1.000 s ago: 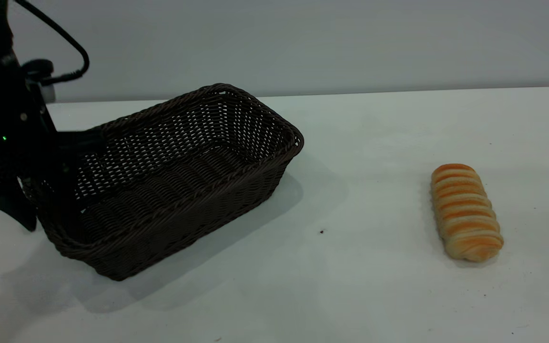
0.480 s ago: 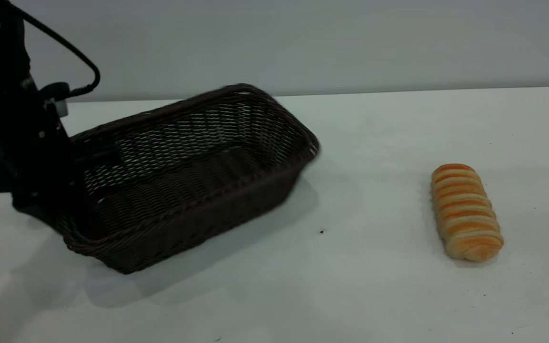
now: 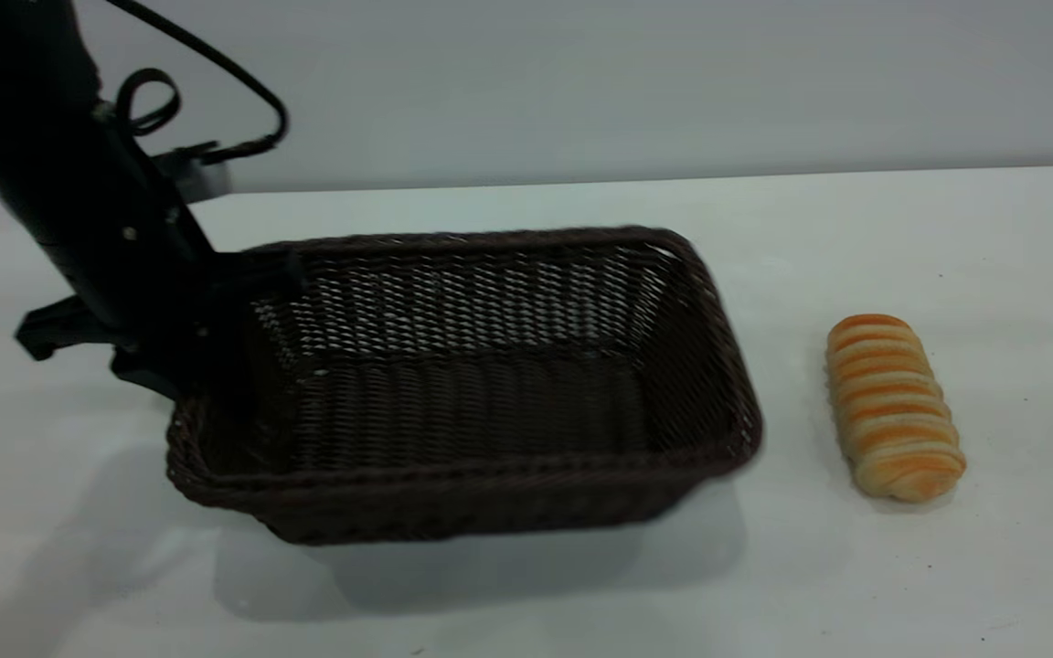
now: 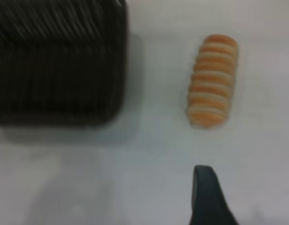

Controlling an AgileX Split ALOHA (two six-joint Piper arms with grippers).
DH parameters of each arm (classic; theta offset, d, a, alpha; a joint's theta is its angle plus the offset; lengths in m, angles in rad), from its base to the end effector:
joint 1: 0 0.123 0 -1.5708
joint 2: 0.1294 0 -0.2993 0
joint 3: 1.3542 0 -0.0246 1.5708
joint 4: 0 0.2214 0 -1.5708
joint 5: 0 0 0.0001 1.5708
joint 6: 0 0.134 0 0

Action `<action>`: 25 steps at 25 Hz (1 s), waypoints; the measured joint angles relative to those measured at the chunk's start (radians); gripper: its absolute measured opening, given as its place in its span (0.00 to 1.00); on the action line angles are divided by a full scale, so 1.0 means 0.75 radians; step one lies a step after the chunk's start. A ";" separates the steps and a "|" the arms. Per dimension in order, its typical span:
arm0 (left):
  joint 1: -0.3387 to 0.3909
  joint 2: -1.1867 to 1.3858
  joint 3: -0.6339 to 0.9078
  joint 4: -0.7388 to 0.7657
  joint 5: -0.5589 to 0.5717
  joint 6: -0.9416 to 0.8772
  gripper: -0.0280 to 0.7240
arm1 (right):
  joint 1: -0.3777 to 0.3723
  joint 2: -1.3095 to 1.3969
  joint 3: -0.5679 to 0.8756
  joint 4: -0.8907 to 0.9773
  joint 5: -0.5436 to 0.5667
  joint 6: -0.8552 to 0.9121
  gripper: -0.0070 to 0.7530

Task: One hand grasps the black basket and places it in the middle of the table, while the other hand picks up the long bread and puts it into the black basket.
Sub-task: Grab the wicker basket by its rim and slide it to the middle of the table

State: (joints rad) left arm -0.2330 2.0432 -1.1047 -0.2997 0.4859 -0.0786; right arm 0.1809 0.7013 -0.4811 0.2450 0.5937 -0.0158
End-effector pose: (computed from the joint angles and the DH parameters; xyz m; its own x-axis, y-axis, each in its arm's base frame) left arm 0.3527 -0.1027 0.0909 -0.9753 -0.1131 -0.1896 -0.0723 0.9750 -0.2101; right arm 0.1160 0.0397 0.2521 -0.6842 0.0636 -0.7265 -0.1537 0.9612 0.2290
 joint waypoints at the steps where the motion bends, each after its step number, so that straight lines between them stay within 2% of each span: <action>1: -0.011 0.005 0.000 -0.005 -0.005 0.031 0.23 | 0.000 0.023 0.000 0.012 -0.009 0.000 0.57; 5: -0.026 0.019 0.000 -0.012 -0.014 0.089 0.23 | 0.000 0.148 -0.013 0.028 -0.059 -0.005 0.57; 12: -0.026 0.019 0.000 -0.014 -0.023 0.105 0.24 | 0.000 0.424 -0.018 0.133 -0.236 -0.097 0.57; 14: -0.026 0.019 0.000 -0.014 -0.023 0.105 0.32 | 0.000 0.512 -0.018 0.185 -0.286 -0.157 0.57; 17: -0.026 0.019 0.000 -0.022 -0.023 0.105 0.59 | 0.000 0.649 -0.019 0.273 -0.369 -0.262 0.57; 20: -0.026 0.010 0.000 -0.036 -0.021 0.105 0.84 | 0.000 0.762 -0.023 0.376 -0.461 -0.392 0.62; 22: -0.026 -0.017 0.000 -0.036 -0.016 0.105 0.91 | 0.000 0.830 -0.027 0.459 -0.534 -0.466 0.67; 25: -0.026 -0.105 0.000 -0.036 -0.015 0.157 0.92 | 0.000 0.929 -0.031 0.571 -0.636 -0.554 0.74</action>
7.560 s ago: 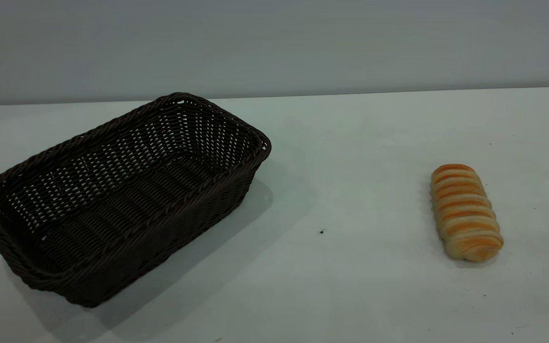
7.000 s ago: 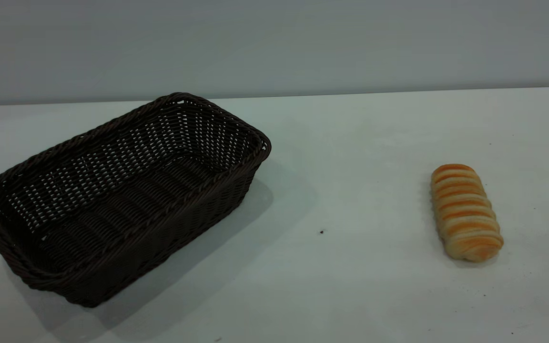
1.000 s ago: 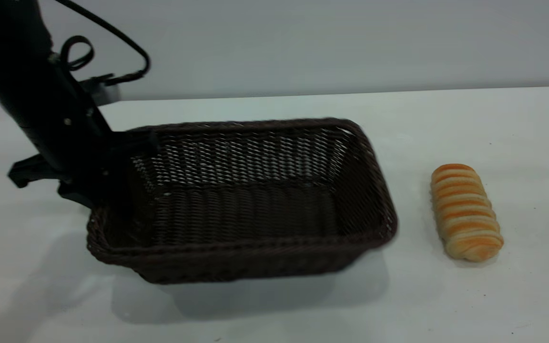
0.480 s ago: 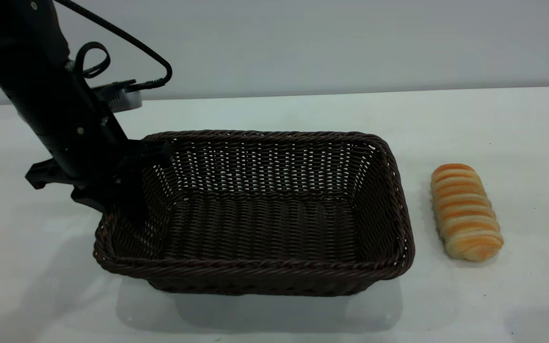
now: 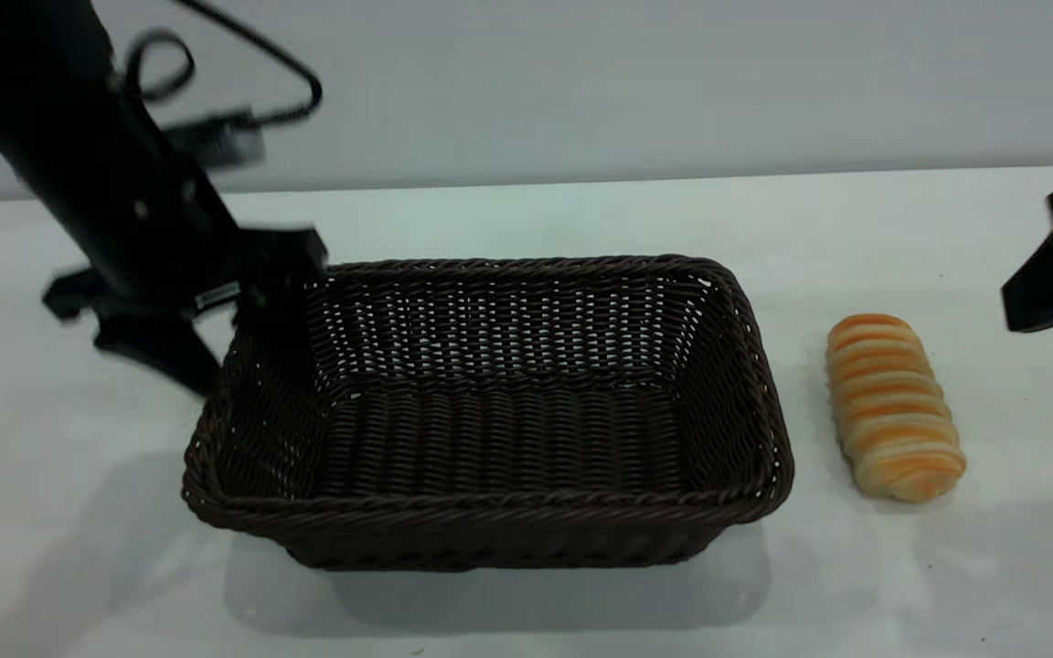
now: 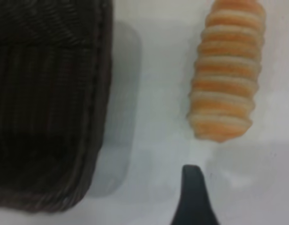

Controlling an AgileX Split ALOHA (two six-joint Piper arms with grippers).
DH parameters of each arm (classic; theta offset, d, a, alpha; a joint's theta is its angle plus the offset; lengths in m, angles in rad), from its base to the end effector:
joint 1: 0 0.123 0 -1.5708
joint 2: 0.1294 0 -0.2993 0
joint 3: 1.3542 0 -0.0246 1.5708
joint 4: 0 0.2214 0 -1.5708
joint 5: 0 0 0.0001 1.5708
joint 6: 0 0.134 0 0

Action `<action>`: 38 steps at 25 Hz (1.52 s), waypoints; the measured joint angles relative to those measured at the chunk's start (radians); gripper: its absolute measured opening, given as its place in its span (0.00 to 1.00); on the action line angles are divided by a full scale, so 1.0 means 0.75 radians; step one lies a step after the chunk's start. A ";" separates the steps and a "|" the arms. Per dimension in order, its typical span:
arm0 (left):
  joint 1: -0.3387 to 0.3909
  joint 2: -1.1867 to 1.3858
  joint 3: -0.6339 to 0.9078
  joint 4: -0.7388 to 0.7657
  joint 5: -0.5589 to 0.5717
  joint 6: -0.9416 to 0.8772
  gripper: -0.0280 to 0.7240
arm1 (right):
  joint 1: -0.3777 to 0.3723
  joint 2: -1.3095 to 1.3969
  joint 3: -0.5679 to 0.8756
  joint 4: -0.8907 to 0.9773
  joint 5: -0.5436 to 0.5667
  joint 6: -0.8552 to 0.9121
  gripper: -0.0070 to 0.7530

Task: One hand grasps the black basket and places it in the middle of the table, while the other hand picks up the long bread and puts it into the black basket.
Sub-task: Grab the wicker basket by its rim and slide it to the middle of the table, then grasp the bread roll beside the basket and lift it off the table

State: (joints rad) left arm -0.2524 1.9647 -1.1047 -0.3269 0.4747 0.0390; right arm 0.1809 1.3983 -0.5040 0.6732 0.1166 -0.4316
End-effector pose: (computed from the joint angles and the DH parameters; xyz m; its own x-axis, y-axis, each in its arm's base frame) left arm 0.3534 -0.1115 0.1205 -0.9561 -0.0100 -0.2927 0.0568 0.9741 -0.2187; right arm 0.2355 0.0530 0.1745 -0.8007 0.0929 -0.5919 -0.0359 0.9787 0.2021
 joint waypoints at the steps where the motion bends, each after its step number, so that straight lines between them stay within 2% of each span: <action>1: 0.000 -0.039 0.000 0.000 0.000 0.027 0.91 | 0.000 0.035 -0.013 0.023 -0.017 -0.020 0.76; 8: 0.000 -0.278 0.000 0.003 0.006 0.092 0.81 | 0.000 0.308 -0.202 0.066 -0.030 -0.059 0.77; 21: 0.000 -0.584 0.003 0.032 0.106 0.097 0.80 | 0.000 0.858 -0.521 0.067 -0.028 -0.071 0.78; 24: 0.000 -0.660 0.003 0.035 0.110 0.097 0.80 | 0.000 0.935 -0.566 0.064 -0.027 -0.075 0.74; 26: 0.000 -0.703 0.003 0.036 0.113 0.097 0.80 | 0.000 0.962 -0.584 0.064 -0.027 -0.075 0.65; 28: 0.000 -0.728 0.003 0.036 0.115 0.097 0.80 | 0.000 0.976 -0.590 0.062 -0.028 -0.077 0.51; 31: 0.000 -0.746 0.003 0.036 0.144 0.097 0.80 | -0.004 0.982 -0.592 0.020 -0.023 -0.112 0.19; 32: 0.000 -0.745 0.004 0.036 0.152 0.097 0.80 | -0.011 0.982 -0.593 0.001 -0.016 -0.121 0.13; 34: 0.000 -0.745 0.006 0.036 0.168 0.097 0.80 | -0.039 0.980 -0.595 -0.017 0.005 -0.130 0.08; 38: 0.000 -0.745 0.009 0.036 0.176 0.097 0.80 | -0.138 0.930 -0.593 -0.037 0.075 -0.133 0.07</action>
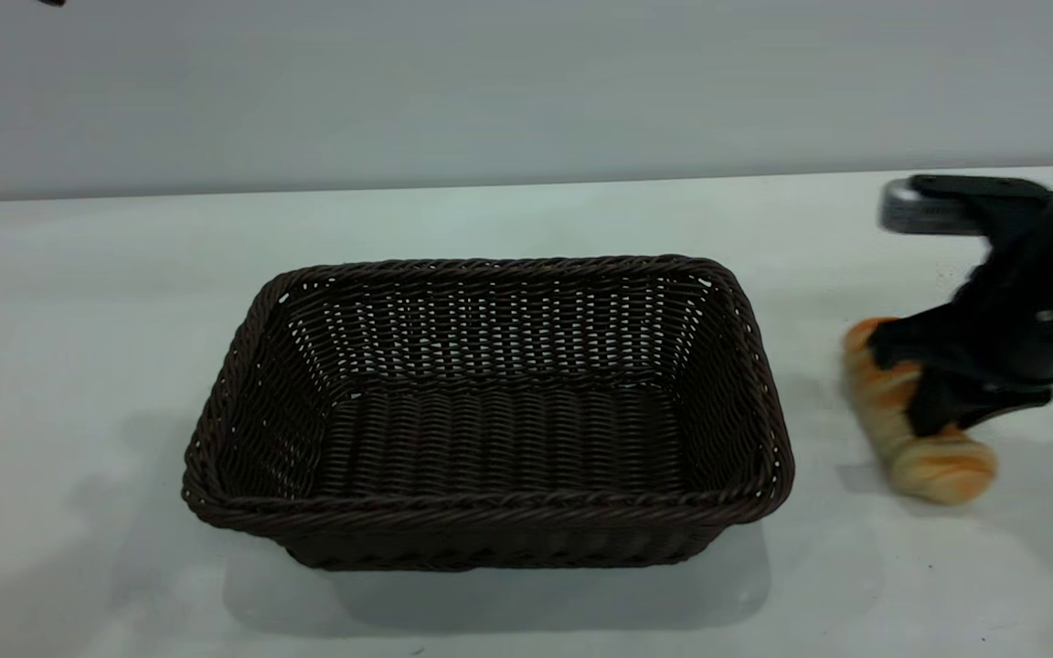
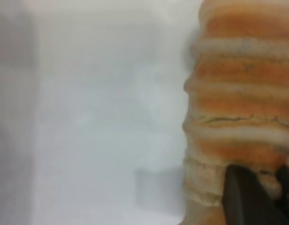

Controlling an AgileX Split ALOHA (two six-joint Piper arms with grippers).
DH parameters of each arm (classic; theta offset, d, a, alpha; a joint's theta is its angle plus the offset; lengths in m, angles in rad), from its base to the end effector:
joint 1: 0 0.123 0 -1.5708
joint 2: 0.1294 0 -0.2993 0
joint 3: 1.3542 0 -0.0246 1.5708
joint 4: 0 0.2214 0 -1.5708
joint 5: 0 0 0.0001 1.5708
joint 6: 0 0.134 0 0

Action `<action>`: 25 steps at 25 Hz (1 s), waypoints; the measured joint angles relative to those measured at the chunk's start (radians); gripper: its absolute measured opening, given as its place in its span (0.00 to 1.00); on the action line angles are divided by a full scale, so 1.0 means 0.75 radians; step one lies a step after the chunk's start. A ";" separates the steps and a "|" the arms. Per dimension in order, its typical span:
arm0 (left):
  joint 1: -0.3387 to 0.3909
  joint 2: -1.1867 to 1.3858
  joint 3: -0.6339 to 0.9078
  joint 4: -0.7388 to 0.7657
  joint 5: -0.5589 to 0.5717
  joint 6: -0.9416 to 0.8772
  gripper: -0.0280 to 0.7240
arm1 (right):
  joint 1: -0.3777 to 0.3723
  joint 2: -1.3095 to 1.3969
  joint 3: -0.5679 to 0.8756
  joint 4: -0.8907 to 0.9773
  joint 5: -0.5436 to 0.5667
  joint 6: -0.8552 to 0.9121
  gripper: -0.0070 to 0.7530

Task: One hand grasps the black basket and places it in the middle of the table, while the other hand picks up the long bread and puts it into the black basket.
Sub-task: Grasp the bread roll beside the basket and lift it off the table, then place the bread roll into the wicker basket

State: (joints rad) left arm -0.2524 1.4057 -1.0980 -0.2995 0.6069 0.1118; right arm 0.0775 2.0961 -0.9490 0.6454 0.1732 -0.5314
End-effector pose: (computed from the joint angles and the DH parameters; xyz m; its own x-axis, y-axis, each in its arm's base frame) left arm 0.2869 -0.0973 0.3023 -0.7412 0.0525 -0.6692 0.2604 0.9413 -0.2146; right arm 0.3582 0.0418 0.0551 -0.9357 0.0336 -0.3511 -0.0149 0.9908 0.1348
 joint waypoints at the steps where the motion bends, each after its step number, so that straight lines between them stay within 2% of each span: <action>1: 0.000 0.000 0.000 0.000 0.001 0.000 0.80 | -0.022 -0.025 0.000 -0.003 0.012 0.000 0.06; 5: 0.000 0.000 0.000 0.000 0.001 0.000 0.80 | -0.072 -0.211 0.000 -0.005 0.052 0.000 0.06; 9: 0.000 0.000 0.000 0.000 0.001 0.000 0.80 | -0.038 -0.438 0.001 -0.001 0.120 0.000 0.06; 12: 0.000 0.000 0.000 0.012 0.000 0.012 0.80 | 0.053 -0.574 0.001 0.017 0.178 -0.001 0.06; 20: 0.000 -0.089 0.001 0.126 0.042 0.021 0.80 | 0.427 -0.607 0.010 0.041 0.204 -0.025 0.06; 25: 0.000 -0.210 0.041 0.127 0.064 0.007 0.80 | 0.518 -0.488 0.011 0.064 0.130 -0.042 0.06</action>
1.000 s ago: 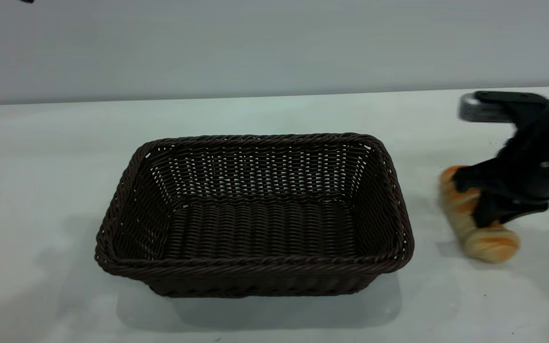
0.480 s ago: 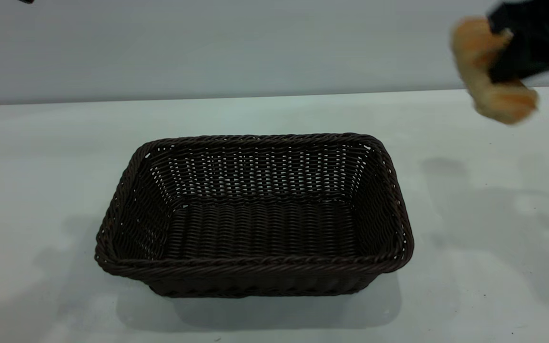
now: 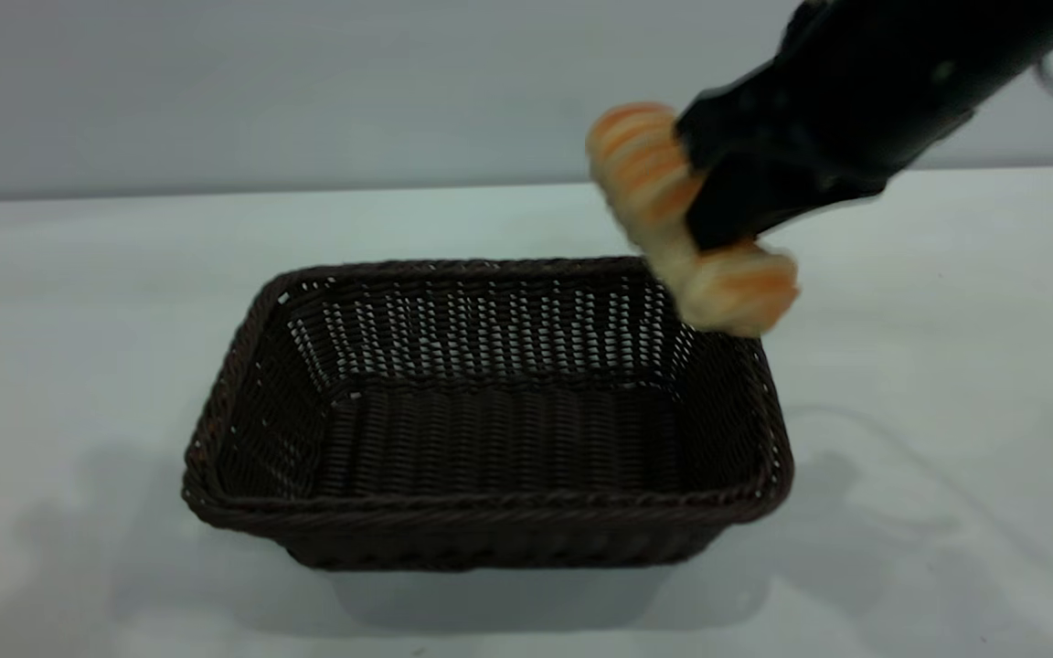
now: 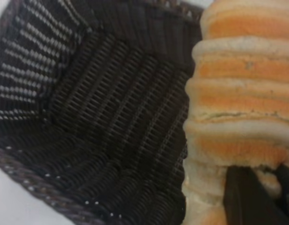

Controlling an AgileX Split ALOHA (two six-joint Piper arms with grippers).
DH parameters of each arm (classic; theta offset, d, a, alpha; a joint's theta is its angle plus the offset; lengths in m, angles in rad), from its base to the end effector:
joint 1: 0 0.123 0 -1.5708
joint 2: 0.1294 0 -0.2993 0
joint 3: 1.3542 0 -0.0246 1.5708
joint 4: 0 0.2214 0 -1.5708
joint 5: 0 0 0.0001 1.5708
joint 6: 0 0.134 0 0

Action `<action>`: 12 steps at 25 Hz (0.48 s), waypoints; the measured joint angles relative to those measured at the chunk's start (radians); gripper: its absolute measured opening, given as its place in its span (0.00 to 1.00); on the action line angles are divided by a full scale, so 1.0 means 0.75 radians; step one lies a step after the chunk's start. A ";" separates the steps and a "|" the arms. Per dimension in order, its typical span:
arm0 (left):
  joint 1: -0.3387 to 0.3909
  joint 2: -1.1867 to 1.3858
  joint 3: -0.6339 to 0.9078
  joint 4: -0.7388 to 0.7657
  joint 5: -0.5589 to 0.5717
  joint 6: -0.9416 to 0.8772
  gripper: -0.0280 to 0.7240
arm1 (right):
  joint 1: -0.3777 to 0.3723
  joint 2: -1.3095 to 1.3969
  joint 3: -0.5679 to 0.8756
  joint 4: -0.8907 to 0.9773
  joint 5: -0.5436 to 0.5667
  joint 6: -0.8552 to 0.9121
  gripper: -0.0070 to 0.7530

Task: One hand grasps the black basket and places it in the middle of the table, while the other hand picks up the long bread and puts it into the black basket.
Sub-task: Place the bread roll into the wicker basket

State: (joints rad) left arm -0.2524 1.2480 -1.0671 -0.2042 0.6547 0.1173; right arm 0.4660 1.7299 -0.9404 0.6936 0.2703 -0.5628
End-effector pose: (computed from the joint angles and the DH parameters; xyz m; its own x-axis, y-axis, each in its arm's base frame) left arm 0.2510 -0.0818 0.3309 -0.6663 0.1252 -0.7351 0.3063 0.9448 -0.1167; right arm 0.3031 0.1781 0.1812 -0.7623 -0.2594 -0.5929 -0.4532 0.8680 0.2030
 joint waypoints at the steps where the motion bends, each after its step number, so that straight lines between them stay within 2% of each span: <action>1: 0.000 -0.021 0.010 0.002 0.009 -0.003 0.80 | 0.005 0.023 0.000 0.011 -0.019 -0.004 0.06; 7: 0.000 -0.165 0.089 0.002 0.033 -0.006 0.80 | 0.006 0.125 0.000 0.205 -0.068 -0.188 0.13; 12: 0.000 -0.261 0.193 0.003 0.037 -0.031 0.80 | 0.006 0.133 0.000 0.489 -0.050 -0.480 0.30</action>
State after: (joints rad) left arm -0.2524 1.0524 -0.9227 -0.2019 0.6825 0.0942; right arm 0.4701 1.8294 -0.9404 1.0602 0.2329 -0.9226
